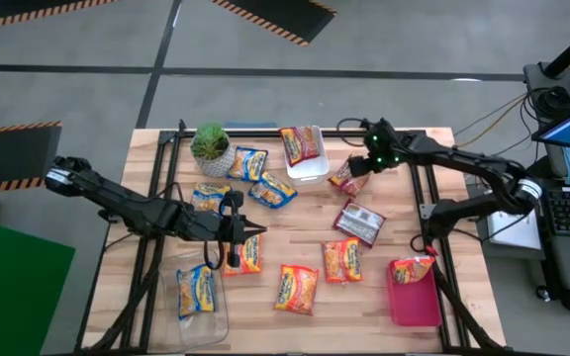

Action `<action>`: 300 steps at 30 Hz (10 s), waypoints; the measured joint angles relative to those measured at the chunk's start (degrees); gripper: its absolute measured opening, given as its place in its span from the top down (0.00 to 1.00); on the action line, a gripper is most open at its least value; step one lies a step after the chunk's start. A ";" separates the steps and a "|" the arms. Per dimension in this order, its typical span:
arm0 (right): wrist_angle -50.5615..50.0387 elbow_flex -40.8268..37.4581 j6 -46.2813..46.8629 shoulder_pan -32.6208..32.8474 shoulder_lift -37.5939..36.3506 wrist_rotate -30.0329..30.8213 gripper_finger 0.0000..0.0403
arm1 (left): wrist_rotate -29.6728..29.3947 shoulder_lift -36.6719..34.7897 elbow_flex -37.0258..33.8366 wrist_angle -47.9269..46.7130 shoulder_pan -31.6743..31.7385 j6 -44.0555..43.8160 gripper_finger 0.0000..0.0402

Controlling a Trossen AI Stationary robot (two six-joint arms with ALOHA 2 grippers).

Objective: Sort Maruchan noodles
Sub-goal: Put the top red noodle pack into the white bin, then put the right blue noodle pack into the transparent bin

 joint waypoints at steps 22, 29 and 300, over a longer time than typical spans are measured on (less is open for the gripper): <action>14.59 -8.19 -13.05 -4.62 6.41 -3.63 0.24 | -0.02 0.04 -1.11 -0.43 3.95 0.74 1.00; 20.95 -8.61 -14.46 -4.52 12.19 -8.74 0.33 | 0.01 0.04 -1.14 -0.30 5.09 0.71 1.00; 31.14 -4.42 -49.18 37.26 -9.74 8.24 0.98 | -10.38 0.11 -7.76 21.10 0.70 -4.05 1.00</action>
